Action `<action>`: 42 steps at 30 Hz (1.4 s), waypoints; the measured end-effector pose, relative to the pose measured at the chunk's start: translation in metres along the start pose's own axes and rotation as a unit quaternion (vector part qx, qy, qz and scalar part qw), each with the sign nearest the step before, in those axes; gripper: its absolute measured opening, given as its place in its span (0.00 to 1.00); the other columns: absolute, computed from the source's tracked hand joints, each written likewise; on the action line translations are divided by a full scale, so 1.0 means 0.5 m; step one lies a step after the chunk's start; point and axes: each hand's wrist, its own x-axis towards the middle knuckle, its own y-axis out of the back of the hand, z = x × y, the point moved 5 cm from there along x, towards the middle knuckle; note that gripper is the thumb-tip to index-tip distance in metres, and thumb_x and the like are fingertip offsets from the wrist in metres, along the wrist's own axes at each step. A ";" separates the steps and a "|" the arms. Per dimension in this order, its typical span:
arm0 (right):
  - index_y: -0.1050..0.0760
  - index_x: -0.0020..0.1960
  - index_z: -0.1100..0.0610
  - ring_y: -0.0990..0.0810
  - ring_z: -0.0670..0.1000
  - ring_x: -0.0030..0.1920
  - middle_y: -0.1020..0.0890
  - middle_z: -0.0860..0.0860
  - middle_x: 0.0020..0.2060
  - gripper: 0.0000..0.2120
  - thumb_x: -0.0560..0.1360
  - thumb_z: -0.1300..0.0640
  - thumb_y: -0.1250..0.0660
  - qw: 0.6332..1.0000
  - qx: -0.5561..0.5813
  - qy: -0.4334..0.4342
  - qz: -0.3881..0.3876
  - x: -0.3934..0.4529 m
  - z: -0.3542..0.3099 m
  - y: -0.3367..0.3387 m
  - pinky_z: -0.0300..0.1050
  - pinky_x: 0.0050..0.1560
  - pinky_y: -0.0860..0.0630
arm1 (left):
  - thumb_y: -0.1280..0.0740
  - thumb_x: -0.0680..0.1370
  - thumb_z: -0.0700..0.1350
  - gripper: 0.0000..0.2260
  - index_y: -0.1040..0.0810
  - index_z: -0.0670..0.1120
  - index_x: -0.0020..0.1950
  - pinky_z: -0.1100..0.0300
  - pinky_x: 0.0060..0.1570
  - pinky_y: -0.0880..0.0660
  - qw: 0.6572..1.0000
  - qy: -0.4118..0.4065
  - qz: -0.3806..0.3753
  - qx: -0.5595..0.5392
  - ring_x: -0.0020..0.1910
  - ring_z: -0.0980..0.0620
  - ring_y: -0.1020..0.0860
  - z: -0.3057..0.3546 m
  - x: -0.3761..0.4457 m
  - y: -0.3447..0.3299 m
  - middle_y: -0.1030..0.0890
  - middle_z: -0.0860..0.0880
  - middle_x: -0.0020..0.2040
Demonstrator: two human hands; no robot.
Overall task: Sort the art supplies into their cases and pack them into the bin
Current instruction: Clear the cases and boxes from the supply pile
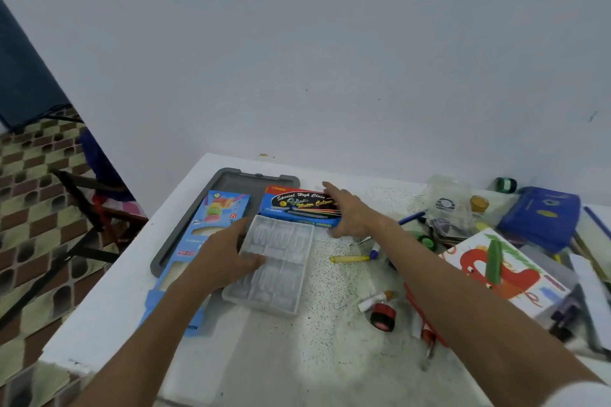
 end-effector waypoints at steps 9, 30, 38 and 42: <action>0.56 0.77 0.43 0.21 0.49 0.43 0.34 0.52 0.71 0.49 0.69 0.58 0.26 0.993 0.020 -0.009 0.119 -0.184 0.060 0.132 0.42 0.50 0.24 | 0.29 0.71 0.44 0.26 0.32 0.47 0.68 0.60 0.48 0.31 0.994 -0.086 0.044 0.055 0.52 0.49 0.25 0.210 0.068 -0.031 0.24 0.48 0.55; 0.41 0.71 0.42 0.24 0.47 0.54 0.23 0.44 0.53 0.42 0.64 0.50 0.21 0.941 0.132 -0.263 0.167 -0.674 0.373 0.221 0.44 0.54 0.24 | 0.25 0.60 0.67 0.49 0.43 0.54 0.75 0.53 0.57 0.25 0.953 -0.144 -0.248 0.101 0.57 0.50 0.22 0.507 0.027 -0.397 0.23 0.52 0.64; 0.40 0.73 0.44 0.51 0.49 0.76 0.22 0.44 0.60 0.47 0.61 0.48 0.20 0.962 0.018 -0.254 0.101 -0.759 0.420 0.168 0.55 0.74 0.48 | 0.24 0.53 0.69 0.53 0.40 0.55 0.73 0.47 0.58 0.25 0.968 -0.141 -0.196 0.062 0.59 0.47 0.23 0.502 0.011 -0.394 0.23 0.50 0.64; 0.32 0.68 0.42 0.30 0.52 0.67 0.23 0.47 0.58 0.41 0.59 0.51 0.18 0.956 0.047 -0.254 0.137 -0.765 0.411 0.186 0.52 0.67 0.32 | 0.20 0.59 0.60 0.46 0.37 0.53 0.72 0.55 0.49 0.26 0.979 -0.139 -0.148 0.015 0.50 0.50 0.23 0.509 0.002 -0.371 0.22 0.49 0.62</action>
